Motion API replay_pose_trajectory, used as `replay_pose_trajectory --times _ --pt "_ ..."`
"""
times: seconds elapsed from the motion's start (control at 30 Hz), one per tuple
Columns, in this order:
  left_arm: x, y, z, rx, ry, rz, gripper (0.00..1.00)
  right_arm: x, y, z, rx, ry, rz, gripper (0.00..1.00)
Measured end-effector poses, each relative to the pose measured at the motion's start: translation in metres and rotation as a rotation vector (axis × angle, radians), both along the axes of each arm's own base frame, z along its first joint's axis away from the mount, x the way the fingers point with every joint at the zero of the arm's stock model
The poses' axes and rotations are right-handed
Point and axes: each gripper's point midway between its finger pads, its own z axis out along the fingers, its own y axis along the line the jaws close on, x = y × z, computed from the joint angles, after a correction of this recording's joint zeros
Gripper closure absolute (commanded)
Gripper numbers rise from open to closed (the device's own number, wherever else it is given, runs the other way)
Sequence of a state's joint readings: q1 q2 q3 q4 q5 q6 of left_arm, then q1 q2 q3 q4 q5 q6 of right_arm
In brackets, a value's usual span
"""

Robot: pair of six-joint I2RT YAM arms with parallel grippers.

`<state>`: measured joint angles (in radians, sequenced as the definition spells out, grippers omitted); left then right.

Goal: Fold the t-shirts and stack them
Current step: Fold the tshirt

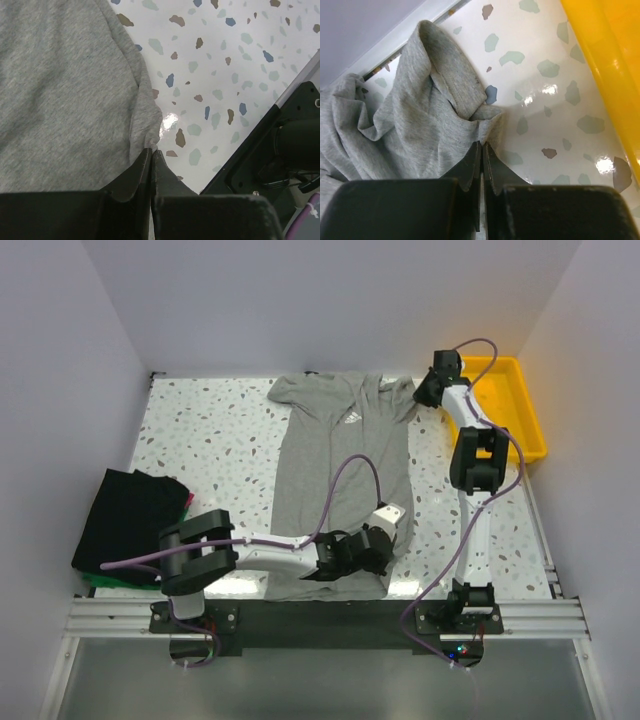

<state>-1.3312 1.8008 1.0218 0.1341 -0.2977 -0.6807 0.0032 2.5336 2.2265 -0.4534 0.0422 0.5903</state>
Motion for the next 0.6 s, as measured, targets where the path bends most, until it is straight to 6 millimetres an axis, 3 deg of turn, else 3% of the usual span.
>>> replay_pose_trajectory --times 0.3,0.47,0.6 --pt "-0.013 -0.019 0.023 -0.060 0.008 -0.058 1.00 0.013 -0.012 0.022 0.008 -0.066 -0.013 1.00" --pt "-0.027 -0.028 0.030 -0.087 0.018 -0.111 1.00 0.024 -0.010 0.045 0.019 -0.124 0.000 1.00" --pt "-0.037 -0.032 0.033 -0.102 0.027 -0.148 1.00 0.026 -0.009 0.050 0.024 -0.141 0.005 1.00"
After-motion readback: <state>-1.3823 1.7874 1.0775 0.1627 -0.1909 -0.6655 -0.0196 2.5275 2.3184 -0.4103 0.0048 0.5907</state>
